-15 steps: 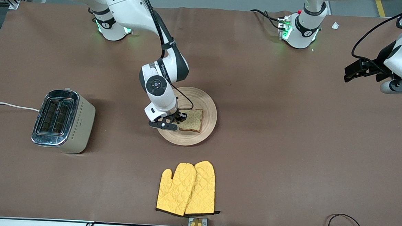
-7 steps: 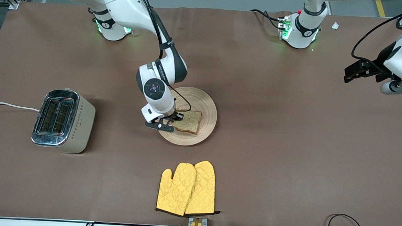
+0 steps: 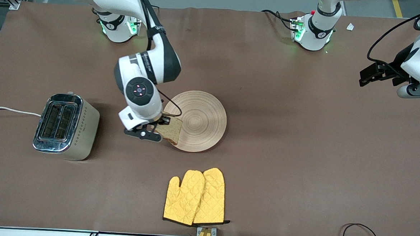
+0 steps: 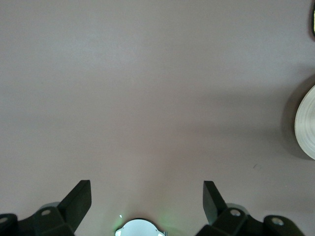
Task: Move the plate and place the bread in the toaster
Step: 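Lift the bread with the right gripper and carry it to the toaster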
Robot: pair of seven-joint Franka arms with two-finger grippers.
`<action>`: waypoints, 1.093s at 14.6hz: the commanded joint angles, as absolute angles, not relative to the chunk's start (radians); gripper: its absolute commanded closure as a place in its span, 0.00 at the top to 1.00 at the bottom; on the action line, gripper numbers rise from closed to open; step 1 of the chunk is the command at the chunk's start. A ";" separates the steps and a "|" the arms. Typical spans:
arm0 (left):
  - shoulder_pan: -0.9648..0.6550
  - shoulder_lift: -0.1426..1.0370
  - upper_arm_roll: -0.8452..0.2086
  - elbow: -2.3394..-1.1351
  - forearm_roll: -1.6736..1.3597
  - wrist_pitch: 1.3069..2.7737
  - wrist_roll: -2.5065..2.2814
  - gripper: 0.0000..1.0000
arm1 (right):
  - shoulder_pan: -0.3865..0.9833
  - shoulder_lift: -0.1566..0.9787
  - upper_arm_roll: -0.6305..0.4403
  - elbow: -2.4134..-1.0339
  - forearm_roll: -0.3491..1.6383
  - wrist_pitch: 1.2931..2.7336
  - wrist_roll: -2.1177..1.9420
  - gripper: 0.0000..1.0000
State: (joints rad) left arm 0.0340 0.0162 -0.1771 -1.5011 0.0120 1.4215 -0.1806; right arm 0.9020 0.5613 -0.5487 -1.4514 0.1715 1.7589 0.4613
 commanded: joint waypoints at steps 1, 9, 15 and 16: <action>0.028 0.006 -0.179 -1.499 0.012 1.427 -0.192 1.00 | 0.870 0.566 -0.606 -1.352 0.091 1.623 0.306 0.00; 0.025 0.005 -0.181 -1.500 0.011 1.425 -0.190 1.00 | 0.865 0.568 -0.843 -1.331 -0.204 1.528 -0.136 0.00; 0.025 0.009 -0.181 -1.502 0.002 1.425 -0.190 1.00 | 0.842 0.575 -0.899 -1.384 -0.299 1.545 -0.138 0.00; 0.025 0.009 -0.181 -1.502 0.002 1.425 -0.190 1.00 | 0.833 0.581 -0.899 -1.384 -0.299 1.546 -0.134 0.00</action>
State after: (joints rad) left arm 0.0266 0.0161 -0.1806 -1.4996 0.0094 1.4223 -0.1806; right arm 0.8444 0.5695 -0.8939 -1.3701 -0.2681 1.5378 -0.1364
